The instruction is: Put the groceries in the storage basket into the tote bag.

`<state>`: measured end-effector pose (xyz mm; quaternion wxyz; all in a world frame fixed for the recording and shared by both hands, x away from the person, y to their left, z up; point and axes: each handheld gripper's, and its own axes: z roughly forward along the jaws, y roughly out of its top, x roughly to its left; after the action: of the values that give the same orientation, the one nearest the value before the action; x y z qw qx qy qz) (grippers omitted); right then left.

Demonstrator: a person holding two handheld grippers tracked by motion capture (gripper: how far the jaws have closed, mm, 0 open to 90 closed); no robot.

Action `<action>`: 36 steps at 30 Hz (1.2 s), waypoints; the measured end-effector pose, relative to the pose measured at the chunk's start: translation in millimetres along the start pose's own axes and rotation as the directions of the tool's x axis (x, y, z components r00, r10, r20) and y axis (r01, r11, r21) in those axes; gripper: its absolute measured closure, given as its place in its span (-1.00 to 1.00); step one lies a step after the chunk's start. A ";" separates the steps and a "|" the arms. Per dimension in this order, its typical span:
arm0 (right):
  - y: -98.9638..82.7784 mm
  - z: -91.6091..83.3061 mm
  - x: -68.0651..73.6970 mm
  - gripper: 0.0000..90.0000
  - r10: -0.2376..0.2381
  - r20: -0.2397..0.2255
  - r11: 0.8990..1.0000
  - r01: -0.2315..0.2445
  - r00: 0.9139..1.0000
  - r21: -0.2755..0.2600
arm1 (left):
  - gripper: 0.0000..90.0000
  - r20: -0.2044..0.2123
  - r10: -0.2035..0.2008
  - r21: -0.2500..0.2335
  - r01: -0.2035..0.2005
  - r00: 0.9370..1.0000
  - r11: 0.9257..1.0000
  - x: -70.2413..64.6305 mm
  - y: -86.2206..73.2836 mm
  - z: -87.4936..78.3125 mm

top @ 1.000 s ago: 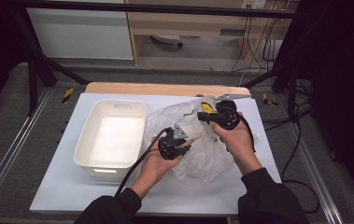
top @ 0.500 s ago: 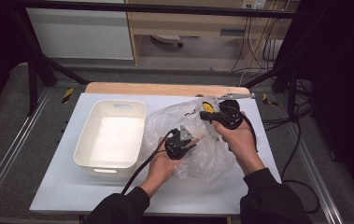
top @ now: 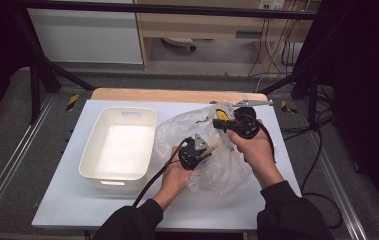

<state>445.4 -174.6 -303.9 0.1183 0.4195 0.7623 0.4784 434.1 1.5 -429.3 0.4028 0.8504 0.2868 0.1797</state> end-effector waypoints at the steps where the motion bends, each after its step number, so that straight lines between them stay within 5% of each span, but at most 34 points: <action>1: 0.8 -0.9 -0.1 1.00 -0.004 0.001 1.000 0.004 1.000 -0.003 | 0.56 0.001 0.001 0.001 -0.001 1.000 1.000 0.0 -0.3 0.8; 12: 8.9 -11.2 1.7 1.00 -0.017 0.002 1.000 0.017 1.000 -0.019 | 0.56 -0.004 -0.001 -0.007 0.001 1.000 1.000 0.3 -2.1 7.8; 36: 4.4 -5.2 1.4 1.00 -0.019 0.003 1.000 0.019 1.000 0.002 | 0.56 -0.022 0.008 -0.030 -0.009 1.000 1.000 5.6 2.0 31.5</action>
<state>443.9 -176.0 -297.3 0.1234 0.4130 0.7666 0.4760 456.0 -14.3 -446.5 0.4116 0.8434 0.2848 0.1953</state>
